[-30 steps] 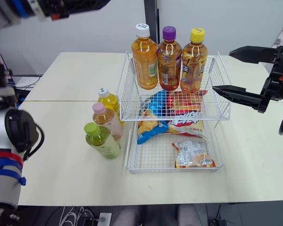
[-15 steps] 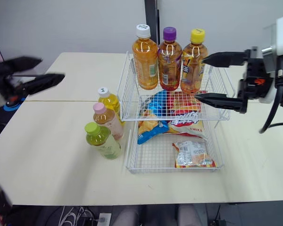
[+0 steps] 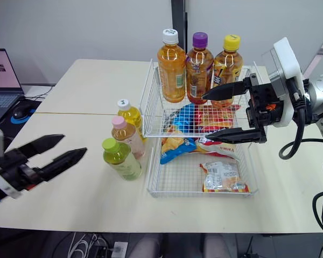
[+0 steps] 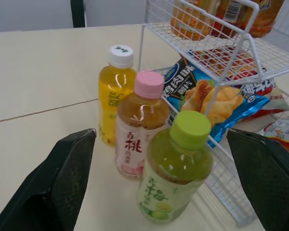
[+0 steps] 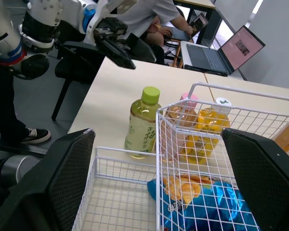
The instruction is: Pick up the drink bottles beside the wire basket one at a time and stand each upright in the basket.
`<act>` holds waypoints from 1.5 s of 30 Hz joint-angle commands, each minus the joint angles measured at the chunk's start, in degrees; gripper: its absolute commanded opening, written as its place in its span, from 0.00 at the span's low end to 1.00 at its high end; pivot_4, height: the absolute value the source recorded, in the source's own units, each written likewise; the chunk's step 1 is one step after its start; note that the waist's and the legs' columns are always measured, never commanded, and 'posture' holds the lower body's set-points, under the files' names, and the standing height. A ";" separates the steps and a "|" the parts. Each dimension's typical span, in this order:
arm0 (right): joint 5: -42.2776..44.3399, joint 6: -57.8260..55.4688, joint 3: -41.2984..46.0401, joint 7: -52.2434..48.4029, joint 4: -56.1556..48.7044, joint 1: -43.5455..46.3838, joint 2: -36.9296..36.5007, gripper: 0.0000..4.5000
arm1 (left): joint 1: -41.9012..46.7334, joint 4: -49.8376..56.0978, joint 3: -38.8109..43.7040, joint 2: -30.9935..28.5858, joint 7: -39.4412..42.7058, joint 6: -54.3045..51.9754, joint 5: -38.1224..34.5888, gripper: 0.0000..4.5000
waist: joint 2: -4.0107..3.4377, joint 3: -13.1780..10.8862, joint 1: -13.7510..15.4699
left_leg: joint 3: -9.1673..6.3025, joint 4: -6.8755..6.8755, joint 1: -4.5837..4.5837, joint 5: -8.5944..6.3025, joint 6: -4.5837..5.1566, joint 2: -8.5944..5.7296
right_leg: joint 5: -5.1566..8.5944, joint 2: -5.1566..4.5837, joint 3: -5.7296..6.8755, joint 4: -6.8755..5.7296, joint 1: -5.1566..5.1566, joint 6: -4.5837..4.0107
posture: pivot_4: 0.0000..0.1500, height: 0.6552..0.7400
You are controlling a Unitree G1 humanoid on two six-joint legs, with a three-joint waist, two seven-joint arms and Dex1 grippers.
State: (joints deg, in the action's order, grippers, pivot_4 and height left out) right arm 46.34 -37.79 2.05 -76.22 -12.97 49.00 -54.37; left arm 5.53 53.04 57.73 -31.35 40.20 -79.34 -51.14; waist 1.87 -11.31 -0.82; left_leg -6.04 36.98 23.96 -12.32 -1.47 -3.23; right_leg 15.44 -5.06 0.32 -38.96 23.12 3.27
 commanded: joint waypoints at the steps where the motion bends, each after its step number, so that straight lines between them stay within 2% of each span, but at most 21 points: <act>1: -0.15 0.48 1.32 -0.51 -0.57 1.84 0.06 1.00 | -2.41 6.72 -7.71 5.95 -12.62 6.42 -0.50 1.00 | -0.15 0.12 0.34 | 0.06 0.00 -0.03 0.00 0.01 -0.04 | 0.00 -0.06 -0.04 0.03 -0.04 0.01 | 1.00 1.00; 3: -0.39 0.43 1.37 -0.62 -0.45 2.13 -0.06 1.00 | -2.79 6.96 -14.00 8.09 -21.92 11.05 -0.54 1.00 | -0.10 0.13 0.51 | 0.07 0.02 -0.03 0.00 0.00 -0.01 | -0.01 -0.02 -0.05 0.00 -0.06 0.01 | 1.00 1.00; 7: -0.95 0.41 1.43 -0.86 0.07 2.69 -0.25 1.00 | -5.04 6.96 -26.93 7.73 -36.66 19.73 -2.20 1.00 | -0.11 0.14 0.65 | 0.10 0.02 -0.07 -0.01 0.01 -0.03 | -0.02 -0.02 -0.13 0.00 -0.06 0.00 | 1.00 1.00; 11: -1.52 0.56 1.35 -1.06 0.61 3.07 -0.09 1.00 | -6.36 6.96 -36.28 6.96 -46.47 24.94 -0.79 1.00 | -0.11 0.14 0.69 | 0.21 0.00 -0.06 -0.01 0.02 -0.04 | -0.03 -0.02 -0.26 0.01 -0.01 0.02 | 1.00 1.00; 15: -2.00 0.53 1.26 -1.50 1.24 3.66 0.25 1.00 | -6.82 6.96 -39.17 6.07 -50.49 26.62 1.93 1.00 | -0.11 0.14 0.69 | 0.28 -0.01 -0.07 -0.01 0.02 -0.02 | -0.03 0.02 -0.30 0.01 0.00 0.02 | 1.00 1.00; 21: -2.21 0.34 1.25 -1.94 1.49 4.05 0.48 1.00 | -7.47 6.79 -42.17 6.47 -51.03 28.29 4.15 1.00 | -0.11 0.14 0.74 | 0.30 -0.01 -0.06 -0.01 0.03 -0.02 | -0.03 0.03 -0.30 0.02 0.01 0.02 | 1.00 1.00; 22: -2.17 0.27 1.30 -1.91 1.37 4.00 0.46 1.00 | -7.62 6.62 -42.69 6.51 -50.70 28.77 4.65 0.96 | -0.11 0.14 0.74 | 0.30 -0.01 -0.06 -0.01 0.03 -0.02 | -0.03 0.03 -0.30 0.02 0.01 0.02 | 1.00 1.00; 24: -2.07 0.11 1.42 -1.79 1.11 3.92 0.37 1.00 | -7.83 6.25 -43.62 6.53 -49.88 29.55 5.15 0.87 | -0.11 0.14 0.74 | 0.31 -0.02 -0.06 -0.01 0.03 -0.02 | -0.03 0.03 -0.30 0.02 0.01 0.02 | 1.00 1.00; 32: -1.43 -0.67 2.38 -1.25 0.00 3.33 -0.33 1.00 | -8.49 5.67 -44.80 5.95 -48.03 31.28 7.43 0.32 | -0.11 0.14 0.74 | 0.31 -0.02 -0.06 -0.01 0.03 -0.02 | -0.02 0.03 -0.29 0.02 0.01 0.02 | 1.00 1.00; 36: -1.55 -0.78 2.96 -1.19 -0.06 3.08 -0.84 1.00 | -11.72 6.92 -41.64 4.50 -46.50 34.03 6.12 0.31 | -0.11 0.14 0.72 | 0.32 -0.03 -0.06 -0.02 0.03 -0.01 | -0.02 0.02 -0.30 0.04 0.01 0.02 | 1.00 1.00; 39: -2.12 -0.39 3.25 -1.22 0.69 3.18 -1.14 1.00 | -13.42 6.96 -37.13 1.19 -42.72 37.80 1.41 0.31 | -0.11 0.14 0.72 | 0.30 -0.05 -0.06 -0.01 0.03 0.02 | -0.01 0.03 -0.29 0.04 0.02 0.01 | 1.00 1.00; 41: -2.80 -0.04 3.47 -1.14 1.58 3.29 -1.46 1.00 | -12.85 6.47 -30.17 -3.52 -38.27 38.80 -4.12 0.31 | -0.08 0.11 0.72 | 0.31 -0.05 -0.05 -0.02 0.03 0.02 | -0.01 0.02 -0.29 0.07 0.03 0.00 | 1.00 1.00; 45: -3.70 0.46 3.64 -1.10 3.64 3.94 -2.05 1.00 | -7.74 -0.55 -17.77 -17.63 -31.40 37.21 -18.15 0.31 | -0.11 0.09 0.76 | 0.17 -0.05 0.02 -0.01 0.02 0.06 | 0.05 0.03 -0.07 0.10 0.06 -0.10 | 1.00 1.00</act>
State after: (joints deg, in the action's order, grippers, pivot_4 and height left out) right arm 42.78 -38.09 3.37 -77.32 -9.53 51.38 -55.35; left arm -3.77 52.82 34.24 -46.83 6.48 -43.82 -63.86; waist 1.76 -11.22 -0.06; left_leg -5.90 36.93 23.97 -12.33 -1.45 -3.16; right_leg 15.51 -5.04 0.33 -38.82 23.17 3.15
